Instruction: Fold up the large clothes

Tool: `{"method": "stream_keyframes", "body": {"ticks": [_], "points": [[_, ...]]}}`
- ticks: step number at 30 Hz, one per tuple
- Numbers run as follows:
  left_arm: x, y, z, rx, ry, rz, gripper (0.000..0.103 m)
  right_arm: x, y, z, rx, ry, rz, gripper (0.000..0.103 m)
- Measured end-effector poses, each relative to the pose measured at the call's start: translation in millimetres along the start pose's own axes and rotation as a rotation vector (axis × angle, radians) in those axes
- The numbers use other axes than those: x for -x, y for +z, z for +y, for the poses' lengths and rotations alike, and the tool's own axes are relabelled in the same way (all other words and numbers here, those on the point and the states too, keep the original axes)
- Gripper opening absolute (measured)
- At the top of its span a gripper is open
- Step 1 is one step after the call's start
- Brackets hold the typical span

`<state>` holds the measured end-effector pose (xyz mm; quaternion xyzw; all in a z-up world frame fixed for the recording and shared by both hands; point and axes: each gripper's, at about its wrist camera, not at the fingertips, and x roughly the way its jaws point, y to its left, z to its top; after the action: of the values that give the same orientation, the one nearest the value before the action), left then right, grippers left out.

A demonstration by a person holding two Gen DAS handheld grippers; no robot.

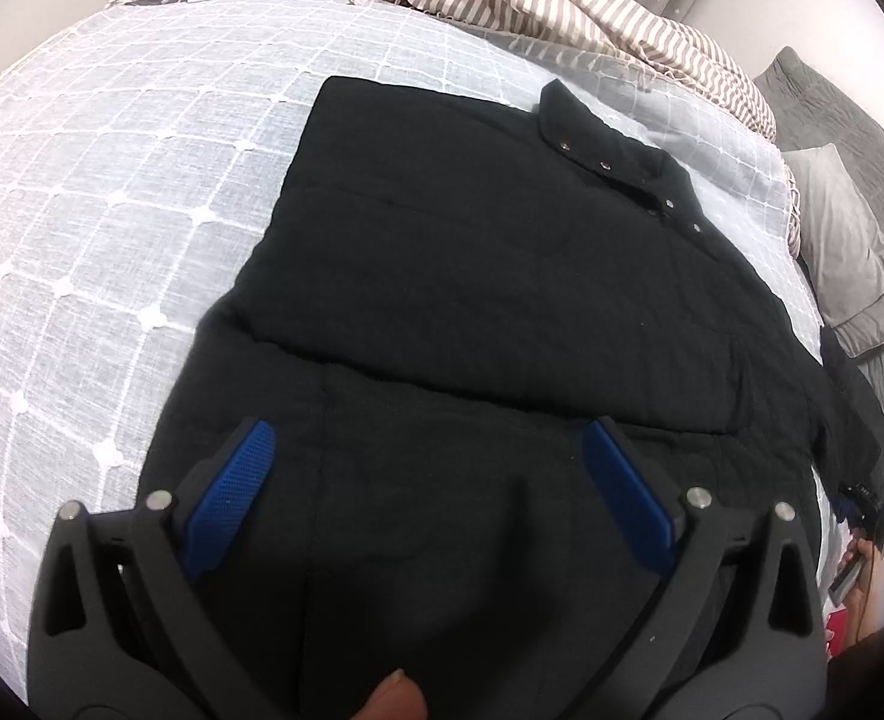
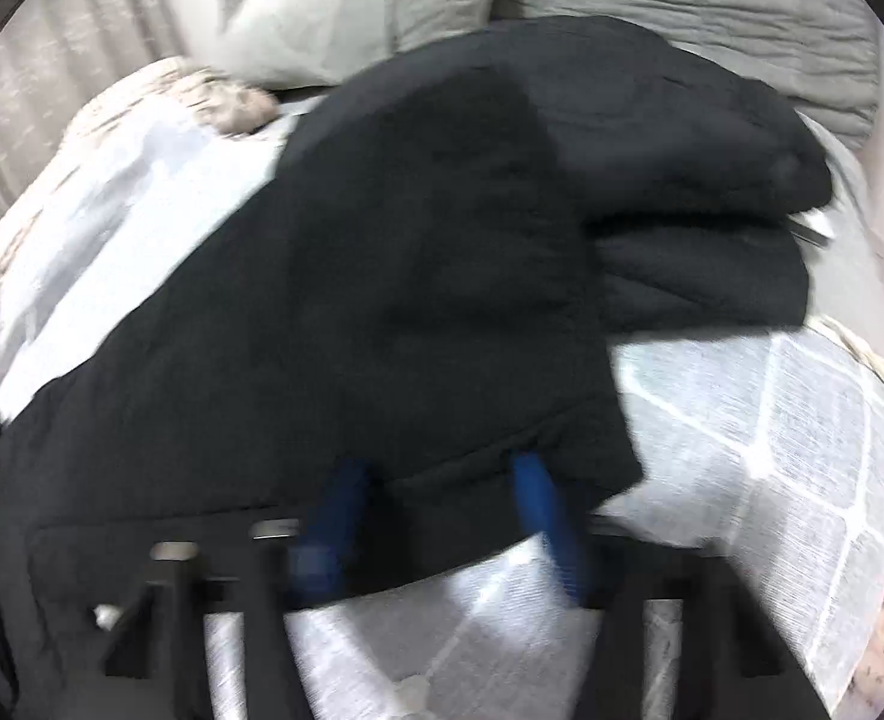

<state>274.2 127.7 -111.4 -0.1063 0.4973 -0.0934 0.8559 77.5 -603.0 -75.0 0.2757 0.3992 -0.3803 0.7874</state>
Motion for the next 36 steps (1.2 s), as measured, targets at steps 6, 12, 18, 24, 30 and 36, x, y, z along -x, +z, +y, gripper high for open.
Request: {"method": "stream_keyframes", "body": {"ticks": [6, 12, 18, 24, 30, 36], "points": [[11.6, 2.2, 12.1, 0.024, -0.006, -0.026, 0.102, 37.9, 8.0, 39.7, 0.131, 0.065, -0.066, 0.005], [17.5, 1.3, 15.0, 0.047, -0.04, -0.029, 0.102, 103.5, 8.9, 109.6, 0.28, 0.154, -0.188, 0.005], [20.0, -1.1, 14.3, 0.04, -0.047, -0.022, 0.102, 123.0, 10.1, 153.6, 0.278, 0.194, -0.154, 0.015], [24.0, 1.1, 19.3, 0.053, -0.04, -0.035, 0.102, 89.4, 12.3, 95.5, 0.158, 0.063, -0.107, 0.081], [16.4, -0.1, 17.3, 0.046, -0.015, -0.016, 0.102, 41.7, 15.9, 13.8, 0.056, -0.082, -0.026, 0.081], [2.1, -4.3, 3.3, 0.018, -0.021, 0.022, 0.102, 16.0, 14.5, -42.9, -0.069, -0.044, 0.024, 0.081]]}}
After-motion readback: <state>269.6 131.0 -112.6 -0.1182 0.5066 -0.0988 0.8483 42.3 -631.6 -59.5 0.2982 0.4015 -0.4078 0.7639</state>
